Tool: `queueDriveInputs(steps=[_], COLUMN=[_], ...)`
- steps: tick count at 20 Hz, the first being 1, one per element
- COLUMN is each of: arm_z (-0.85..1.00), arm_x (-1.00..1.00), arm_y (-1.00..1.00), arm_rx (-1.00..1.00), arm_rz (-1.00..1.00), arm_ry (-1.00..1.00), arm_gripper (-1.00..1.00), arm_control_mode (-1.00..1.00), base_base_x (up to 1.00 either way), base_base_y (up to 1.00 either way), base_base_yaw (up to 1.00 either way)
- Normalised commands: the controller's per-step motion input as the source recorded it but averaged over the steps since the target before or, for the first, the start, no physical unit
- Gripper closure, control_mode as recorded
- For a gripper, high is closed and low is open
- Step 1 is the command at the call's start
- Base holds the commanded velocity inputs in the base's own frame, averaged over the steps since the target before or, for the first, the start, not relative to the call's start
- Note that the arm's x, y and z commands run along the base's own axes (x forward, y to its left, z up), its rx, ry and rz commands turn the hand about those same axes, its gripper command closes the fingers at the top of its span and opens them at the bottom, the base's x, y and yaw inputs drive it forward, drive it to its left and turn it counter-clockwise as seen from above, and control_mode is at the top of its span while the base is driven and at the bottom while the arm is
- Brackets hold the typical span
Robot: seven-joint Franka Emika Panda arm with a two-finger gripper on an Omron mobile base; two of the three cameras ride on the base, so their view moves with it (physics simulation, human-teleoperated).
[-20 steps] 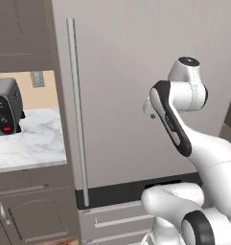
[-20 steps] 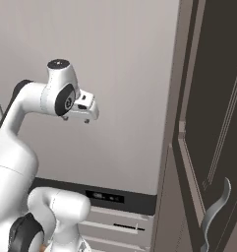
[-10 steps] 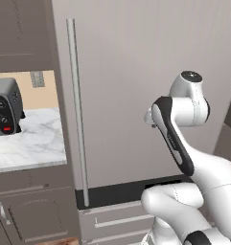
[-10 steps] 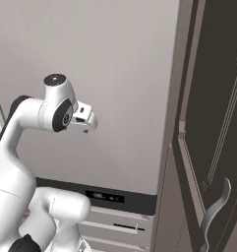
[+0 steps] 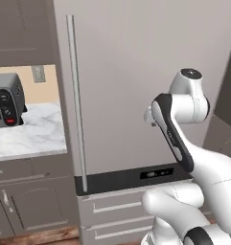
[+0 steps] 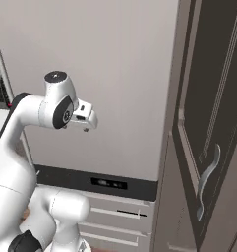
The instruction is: There is a bowl on the dining counter. Grab a lemon wedge from the fridge and place it in the bowl. Then get the liquor bottle and glass cup from the cabinet and place them next to the bowl.
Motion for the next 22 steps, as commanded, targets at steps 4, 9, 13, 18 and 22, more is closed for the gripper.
queueDriveInputs(steps=[4,9,13,18,22], arm_z=[0.00,0.00,0.00,0.00,0.00], arm_x=[0.00,0.00,0.00,0.00,0.00], arm_y=[0.00,0.00,0.00,0.00,0.00], arm_rx=[0.00,0.00,0.00,0.00,0.00], arm_rz=[0.00,0.00,0.00,0.00,0.00], arm_ry=[0.00,0.00,0.00,0.00,0.00], arm_gripper=[-1.00,-1.00,-1.00,-1.00,-1.00], arm_control_mode=[1.00,1.00,1.00,1.00,1.00], base_base_x=[-0.46,-0.38,-0.24,0.00,0.18], base_base_y=[0.39,0.72,0.87,0.62,0.28], base_base_yaw=[0.00,0.00,0.00,0.00,0.00])
